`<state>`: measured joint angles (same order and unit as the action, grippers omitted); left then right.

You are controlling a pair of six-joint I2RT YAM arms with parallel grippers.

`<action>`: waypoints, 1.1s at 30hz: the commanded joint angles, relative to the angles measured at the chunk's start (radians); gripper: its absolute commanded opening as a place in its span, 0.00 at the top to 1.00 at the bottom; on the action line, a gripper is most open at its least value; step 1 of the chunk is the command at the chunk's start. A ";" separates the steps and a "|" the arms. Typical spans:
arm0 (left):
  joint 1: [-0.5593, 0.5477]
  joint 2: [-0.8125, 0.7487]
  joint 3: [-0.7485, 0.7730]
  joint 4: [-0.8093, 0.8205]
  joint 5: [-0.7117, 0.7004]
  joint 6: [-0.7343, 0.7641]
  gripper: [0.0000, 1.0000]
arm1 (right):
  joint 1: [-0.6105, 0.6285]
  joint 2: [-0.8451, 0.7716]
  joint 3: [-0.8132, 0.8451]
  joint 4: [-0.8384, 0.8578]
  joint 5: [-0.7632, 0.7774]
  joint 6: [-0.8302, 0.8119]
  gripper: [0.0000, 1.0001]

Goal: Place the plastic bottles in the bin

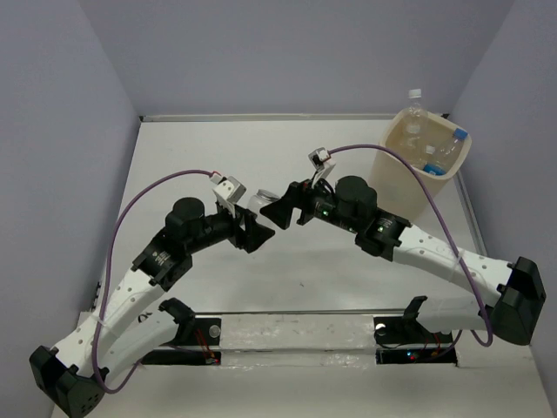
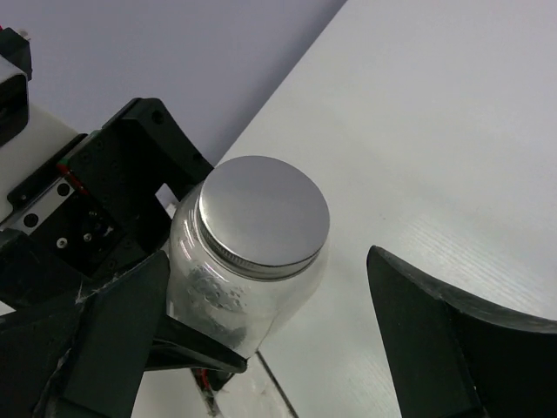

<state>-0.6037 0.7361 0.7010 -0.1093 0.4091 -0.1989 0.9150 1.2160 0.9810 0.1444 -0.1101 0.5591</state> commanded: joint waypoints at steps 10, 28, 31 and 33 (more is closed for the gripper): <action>-0.050 -0.047 0.005 0.102 0.077 0.047 0.43 | 0.007 0.089 0.004 0.170 -0.138 0.142 0.14; -0.051 -0.132 0.006 0.083 -0.013 0.052 0.01 | -0.073 -0.154 0.063 0.040 0.416 -0.147 0.70; -0.051 -0.156 0.000 0.082 -0.032 0.046 0.01 | -0.117 -0.205 0.123 -0.026 0.625 -0.263 0.72; -0.051 -0.164 -0.001 0.071 -0.071 0.039 0.01 | -0.157 -0.222 0.191 -0.035 0.809 -0.422 0.73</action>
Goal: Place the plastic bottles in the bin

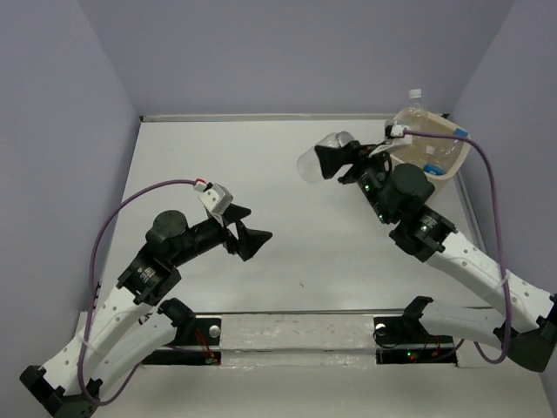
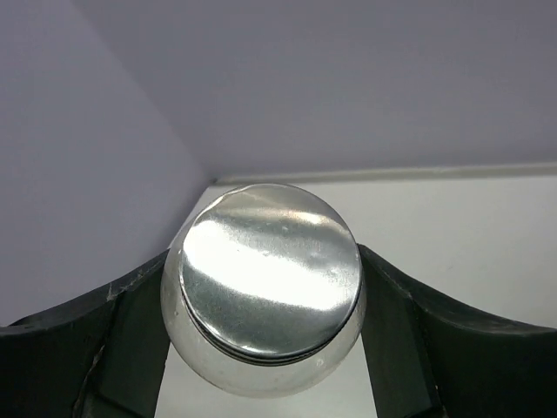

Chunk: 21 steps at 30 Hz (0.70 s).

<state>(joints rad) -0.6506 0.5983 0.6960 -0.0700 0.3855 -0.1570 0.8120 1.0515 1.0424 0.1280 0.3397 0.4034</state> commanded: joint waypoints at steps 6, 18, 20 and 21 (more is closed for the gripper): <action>-0.004 -0.029 0.014 -0.017 -0.143 -0.006 0.01 | -0.270 -0.024 0.286 -0.018 0.643 -0.650 0.74; -0.004 -0.097 0.016 -0.039 -0.171 -0.018 0.01 | -0.537 0.104 0.216 -0.160 0.572 -0.666 0.74; -0.004 -0.104 0.014 -0.040 -0.169 -0.021 0.01 | -0.586 0.104 0.189 -0.186 0.497 -0.585 0.74; -0.004 -0.106 0.014 -0.040 -0.168 -0.019 0.01 | -0.605 0.111 0.185 -0.226 0.469 -0.559 0.74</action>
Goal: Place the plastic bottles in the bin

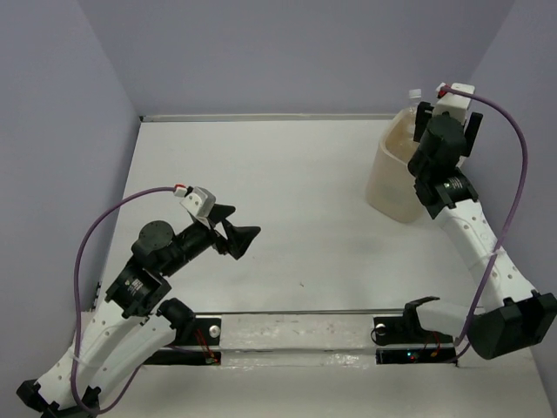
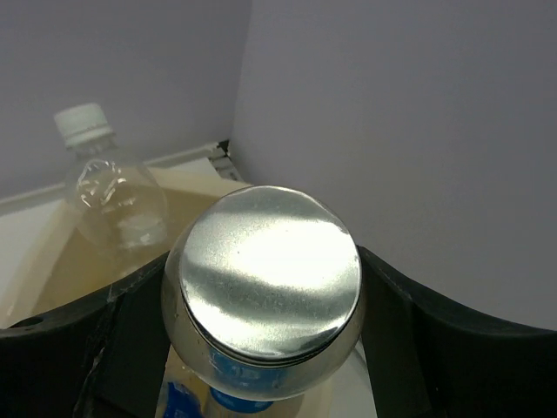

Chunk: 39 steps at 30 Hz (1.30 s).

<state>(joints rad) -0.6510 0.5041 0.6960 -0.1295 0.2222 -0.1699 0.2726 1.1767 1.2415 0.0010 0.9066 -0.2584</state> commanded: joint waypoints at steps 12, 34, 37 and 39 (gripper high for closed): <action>-0.004 -0.016 0.016 0.016 -0.012 -0.010 0.01 | -0.181 0.038 -0.123 -0.196 -0.356 0.346 0.65; -0.002 0.019 0.017 0.011 -0.078 -0.017 0.01 | -0.216 -0.080 0.059 -0.338 -0.525 0.429 0.00; -0.001 0.025 0.019 0.011 -0.090 -0.019 0.01 | -0.216 -0.095 0.078 -0.352 -0.538 0.426 0.00; -0.002 0.030 0.020 0.010 -0.096 -0.019 0.01 | -0.216 -0.103 0.085 -0.364 -0.560 0.430 0.00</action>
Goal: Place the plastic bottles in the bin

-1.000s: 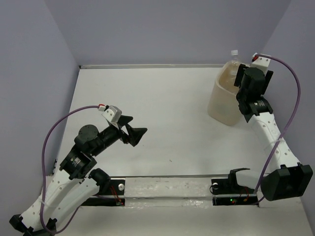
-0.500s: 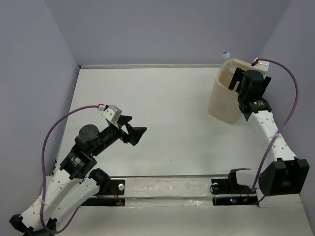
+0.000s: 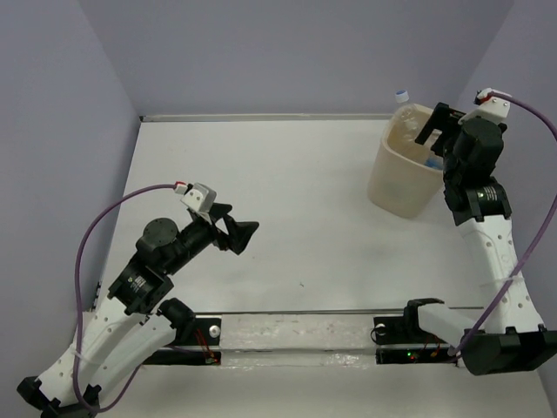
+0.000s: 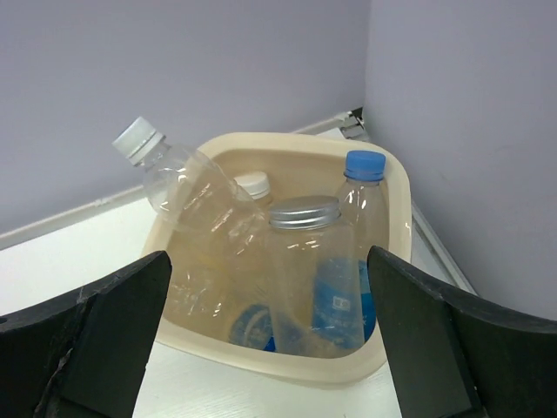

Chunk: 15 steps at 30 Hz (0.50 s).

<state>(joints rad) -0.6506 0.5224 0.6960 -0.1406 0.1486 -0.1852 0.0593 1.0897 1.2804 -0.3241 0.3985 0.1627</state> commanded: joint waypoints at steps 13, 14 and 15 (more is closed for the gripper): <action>-0.001 -0.087 0.045 0.072 -0.076 -0.045 0.01 | -0.003 -0.313 -0.130 0.163 -0.820 0.310 0.00; -0.001 -0.097 0.056 0.069 -0.080 -0.049 0.01 | -0.003 -0.339 -0.147 0.189 -0.851 0.331 0.00; -0.001 -0.102 0.068 0.064 -0.081 -0.054 0.01 | -0.003 -0.396 -0.164 0.236 -0.904 0.340 0.00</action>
<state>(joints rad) -0.6506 0.4488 0.6998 -0.1379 0.0895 -0.2096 0.0593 0.8024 1.1713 -0.2588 -0.2188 0.3935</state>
